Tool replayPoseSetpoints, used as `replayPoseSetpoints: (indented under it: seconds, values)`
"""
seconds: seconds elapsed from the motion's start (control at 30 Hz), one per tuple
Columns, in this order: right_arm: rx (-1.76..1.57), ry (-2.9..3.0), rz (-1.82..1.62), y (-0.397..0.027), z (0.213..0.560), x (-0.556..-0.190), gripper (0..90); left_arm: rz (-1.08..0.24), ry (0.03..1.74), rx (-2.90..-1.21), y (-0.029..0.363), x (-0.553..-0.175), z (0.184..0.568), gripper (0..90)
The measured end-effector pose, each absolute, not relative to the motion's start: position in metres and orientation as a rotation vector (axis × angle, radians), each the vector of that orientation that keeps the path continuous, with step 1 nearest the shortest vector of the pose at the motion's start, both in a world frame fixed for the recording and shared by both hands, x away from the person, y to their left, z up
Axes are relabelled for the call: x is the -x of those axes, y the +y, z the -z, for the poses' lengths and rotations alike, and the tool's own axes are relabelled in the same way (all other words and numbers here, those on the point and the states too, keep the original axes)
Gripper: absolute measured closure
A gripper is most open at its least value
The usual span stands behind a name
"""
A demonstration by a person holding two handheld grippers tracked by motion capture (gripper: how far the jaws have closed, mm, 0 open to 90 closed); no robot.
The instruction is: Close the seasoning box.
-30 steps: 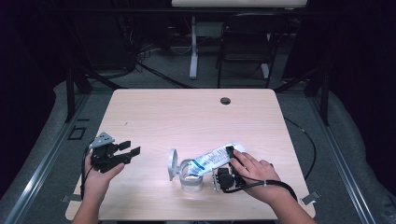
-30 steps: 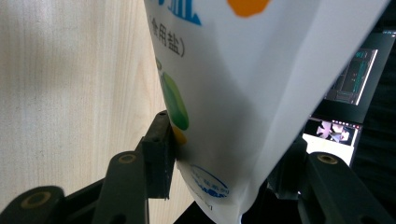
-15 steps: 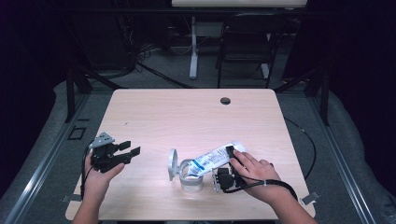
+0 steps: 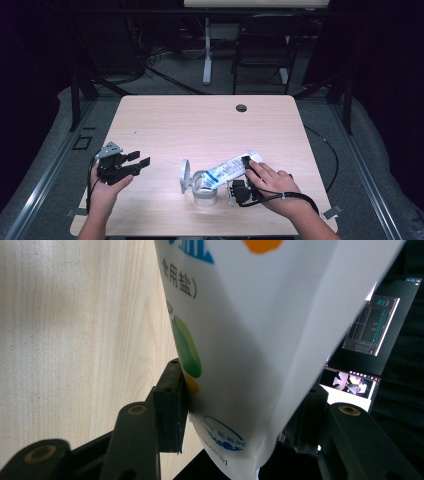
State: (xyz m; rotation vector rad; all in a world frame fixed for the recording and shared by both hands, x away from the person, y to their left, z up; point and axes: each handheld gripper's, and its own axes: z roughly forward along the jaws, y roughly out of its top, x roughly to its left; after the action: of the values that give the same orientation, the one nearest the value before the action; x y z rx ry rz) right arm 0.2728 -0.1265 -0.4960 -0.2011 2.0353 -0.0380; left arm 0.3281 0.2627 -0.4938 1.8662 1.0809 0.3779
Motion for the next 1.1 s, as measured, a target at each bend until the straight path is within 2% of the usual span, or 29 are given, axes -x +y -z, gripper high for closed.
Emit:
replayPoseSetpoints:
  seconds: [1.1]
  values:
    - [0.260, 2.006, 0.075, -0.1237, 0.4936, -0.2722, 52.1, -0.392, 1.085, -1.873, 0.2625, -0.3280, 0.4937, 45.7]
